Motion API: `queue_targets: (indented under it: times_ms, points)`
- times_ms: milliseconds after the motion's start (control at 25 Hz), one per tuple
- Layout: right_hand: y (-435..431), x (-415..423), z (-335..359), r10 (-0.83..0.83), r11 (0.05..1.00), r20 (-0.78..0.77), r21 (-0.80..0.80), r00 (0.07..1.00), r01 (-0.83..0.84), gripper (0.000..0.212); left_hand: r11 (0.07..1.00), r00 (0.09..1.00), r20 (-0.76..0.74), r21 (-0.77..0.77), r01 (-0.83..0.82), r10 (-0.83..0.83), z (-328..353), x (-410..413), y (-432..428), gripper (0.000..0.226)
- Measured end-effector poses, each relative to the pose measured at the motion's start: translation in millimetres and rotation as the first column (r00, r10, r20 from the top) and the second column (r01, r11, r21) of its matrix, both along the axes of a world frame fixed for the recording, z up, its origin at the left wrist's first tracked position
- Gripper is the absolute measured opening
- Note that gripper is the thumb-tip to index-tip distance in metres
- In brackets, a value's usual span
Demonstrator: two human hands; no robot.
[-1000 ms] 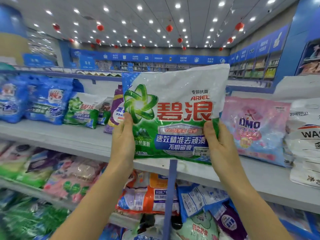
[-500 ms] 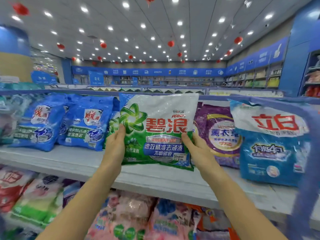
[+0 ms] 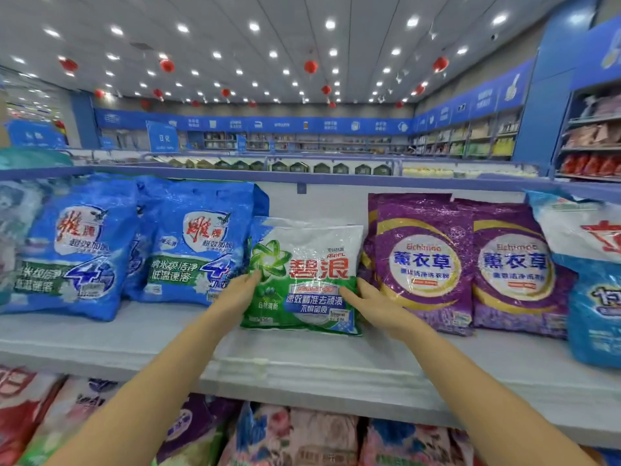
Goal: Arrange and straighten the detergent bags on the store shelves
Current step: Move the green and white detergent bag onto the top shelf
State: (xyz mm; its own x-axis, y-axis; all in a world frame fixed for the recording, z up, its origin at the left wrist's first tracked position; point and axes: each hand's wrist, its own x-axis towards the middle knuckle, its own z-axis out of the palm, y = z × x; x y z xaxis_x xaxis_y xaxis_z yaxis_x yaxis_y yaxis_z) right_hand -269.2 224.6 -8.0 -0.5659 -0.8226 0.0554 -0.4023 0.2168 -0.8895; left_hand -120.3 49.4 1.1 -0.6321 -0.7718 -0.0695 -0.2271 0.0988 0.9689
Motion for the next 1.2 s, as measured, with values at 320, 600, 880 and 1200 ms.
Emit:
queue_targets:
  times_ms: [320, 600, 880, 1200]
  points:
    - [0, -9, -7, 0.005, 0.996, -0.189, 0.093, 0.982, 0.012, 0.07, 0.865, 0.874, 0.254, -0.192, 0.465, -0.413, -4, 15, -31, 0.059]
    - [0, -5, -16, -0.011, 0.996, -0.239, 0.081, 0.971, 0.031, 0.064, 0.853, 0.911, 0.257, -0.337, 0.398, -0.324, -16, 13, -38, 0.06]
    - [4, 6, -14, -0.061, 0.989, -0.318, 0.11, 0.946, 0.101, 0.066, 0.891, 0.929, 0.2, -0.277, 0.359, -0.312, -16, 12, -37, 0.063]
    - [43, 34, 3, -0.184, 0.978, -0.574, -0.029, 0.798, 0.206, 0.037, 0.906, 0.954, 0.244, -0.339, 0.253, -0.175, -20, 19, -32, 0.066]
